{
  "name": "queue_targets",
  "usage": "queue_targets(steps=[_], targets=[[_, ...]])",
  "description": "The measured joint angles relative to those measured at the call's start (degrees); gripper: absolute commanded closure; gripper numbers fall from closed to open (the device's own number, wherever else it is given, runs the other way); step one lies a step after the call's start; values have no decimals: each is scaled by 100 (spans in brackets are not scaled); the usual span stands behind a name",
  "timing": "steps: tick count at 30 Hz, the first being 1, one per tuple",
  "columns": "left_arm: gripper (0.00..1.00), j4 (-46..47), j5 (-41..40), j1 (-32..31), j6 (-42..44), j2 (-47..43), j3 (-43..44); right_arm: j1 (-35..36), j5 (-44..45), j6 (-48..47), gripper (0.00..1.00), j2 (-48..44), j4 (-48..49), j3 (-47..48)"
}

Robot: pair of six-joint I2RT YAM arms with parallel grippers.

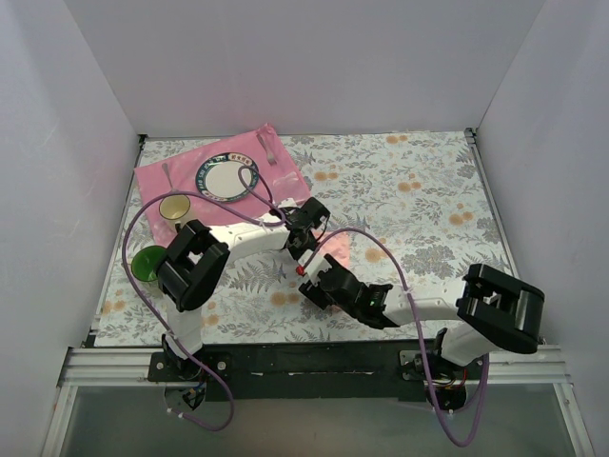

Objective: Fold the napkin, place the utensils inside, and roll it up
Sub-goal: Roll the napkin with the utensil

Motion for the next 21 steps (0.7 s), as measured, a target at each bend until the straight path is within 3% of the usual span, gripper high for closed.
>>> queue_targets(steps=[4, 7, 8, 15, 19, 21], targets=[[89, 37, 83, 26, -15, -20, -31, 0, 177, -111, 35, 369, 52, 111], [89, 83, 142, 50, -22, -48, -79, 0, 352, -131, 53, 562, 85, 212], [89, 98, 155, 57, -22, -55, -96, -2, 402, -122, 65, 608, 101, 223], [87, 413, 271, 160, -94, -219, -400, -170, 588, 153, 88, 695, 219, 225], [66, 739, 389, 267, -35, -372, -682, -267, 474, 291, 99, 693, 284, 225], [58, 876, 435, 321, 170, -452, -844, -361, 280, 343, 99, 658, 350, 225]])
